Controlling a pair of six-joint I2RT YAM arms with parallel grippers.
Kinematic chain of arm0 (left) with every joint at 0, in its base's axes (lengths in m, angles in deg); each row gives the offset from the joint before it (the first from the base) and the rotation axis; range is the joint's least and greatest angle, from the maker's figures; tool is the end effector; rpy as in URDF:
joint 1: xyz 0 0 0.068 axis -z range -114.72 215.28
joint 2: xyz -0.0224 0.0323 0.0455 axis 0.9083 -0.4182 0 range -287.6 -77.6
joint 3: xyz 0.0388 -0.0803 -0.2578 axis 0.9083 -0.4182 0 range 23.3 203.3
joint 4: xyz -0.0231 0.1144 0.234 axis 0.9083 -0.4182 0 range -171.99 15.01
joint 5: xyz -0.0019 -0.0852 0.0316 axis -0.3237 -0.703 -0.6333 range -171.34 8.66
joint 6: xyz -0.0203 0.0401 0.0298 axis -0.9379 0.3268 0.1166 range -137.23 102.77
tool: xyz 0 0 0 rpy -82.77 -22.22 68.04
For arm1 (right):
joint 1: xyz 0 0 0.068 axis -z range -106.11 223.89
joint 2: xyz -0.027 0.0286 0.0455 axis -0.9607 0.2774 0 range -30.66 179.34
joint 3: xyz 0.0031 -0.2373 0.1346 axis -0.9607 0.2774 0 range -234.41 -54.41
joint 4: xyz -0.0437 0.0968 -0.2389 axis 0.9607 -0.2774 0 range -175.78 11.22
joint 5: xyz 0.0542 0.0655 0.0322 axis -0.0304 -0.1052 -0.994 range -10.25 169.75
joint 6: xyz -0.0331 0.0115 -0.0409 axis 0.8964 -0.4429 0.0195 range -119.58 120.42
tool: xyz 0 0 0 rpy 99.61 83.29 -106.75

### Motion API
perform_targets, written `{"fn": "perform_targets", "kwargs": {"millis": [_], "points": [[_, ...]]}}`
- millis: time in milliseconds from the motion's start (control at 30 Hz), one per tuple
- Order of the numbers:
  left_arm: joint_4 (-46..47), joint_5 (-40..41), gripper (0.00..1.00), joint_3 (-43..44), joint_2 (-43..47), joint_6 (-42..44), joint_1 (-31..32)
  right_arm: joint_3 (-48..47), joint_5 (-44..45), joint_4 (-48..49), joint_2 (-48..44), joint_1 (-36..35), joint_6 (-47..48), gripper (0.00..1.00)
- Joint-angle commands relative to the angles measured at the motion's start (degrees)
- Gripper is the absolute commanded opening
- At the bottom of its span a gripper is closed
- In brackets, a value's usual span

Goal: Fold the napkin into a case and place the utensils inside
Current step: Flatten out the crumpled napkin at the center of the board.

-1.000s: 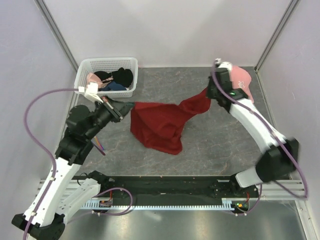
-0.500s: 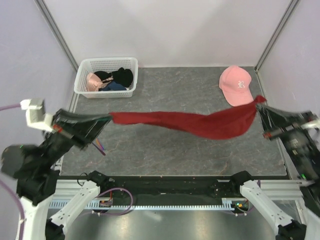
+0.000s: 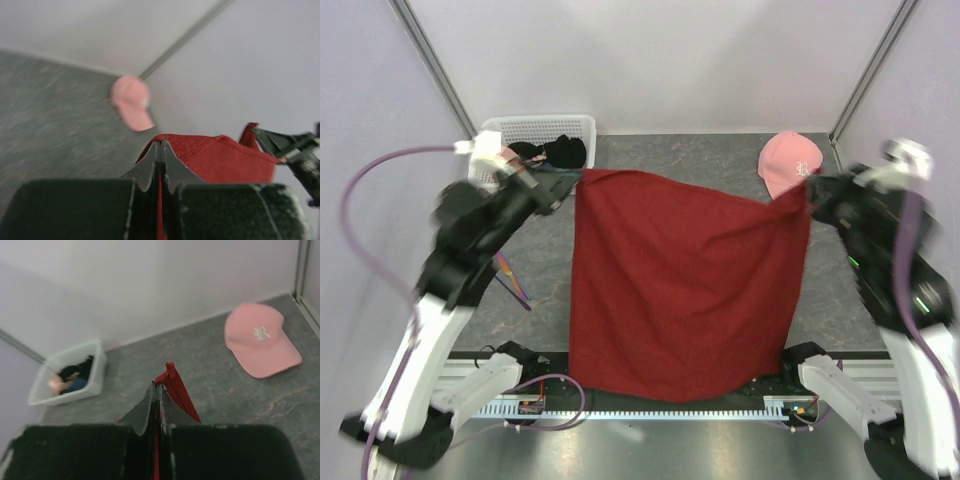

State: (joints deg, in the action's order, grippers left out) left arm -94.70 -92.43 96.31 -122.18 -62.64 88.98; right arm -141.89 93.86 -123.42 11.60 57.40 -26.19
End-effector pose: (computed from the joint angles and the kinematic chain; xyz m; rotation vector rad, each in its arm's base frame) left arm 0.1131 -0.0572 0.4847 -0.1166 1.5165 -1.1195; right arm 0.0628 0.0096 0.5084 0.3325 1.5394 0.4002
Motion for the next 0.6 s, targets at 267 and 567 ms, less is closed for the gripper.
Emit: {"fn": "perform_targets", "kwargs": {"millis": [267,567], "points": [[17.04,14.61,0.02,-3.42,-43.36,-8.66,-6.3,13.68,7.35,34.26,45.33,4.96,6.57,0.0],[20.06,2.4,0.02,16.43,-73.87,-8.29,-12.01,-4.59,-0.13,39.03,73.56,7.26,9.21,0.04]]}}
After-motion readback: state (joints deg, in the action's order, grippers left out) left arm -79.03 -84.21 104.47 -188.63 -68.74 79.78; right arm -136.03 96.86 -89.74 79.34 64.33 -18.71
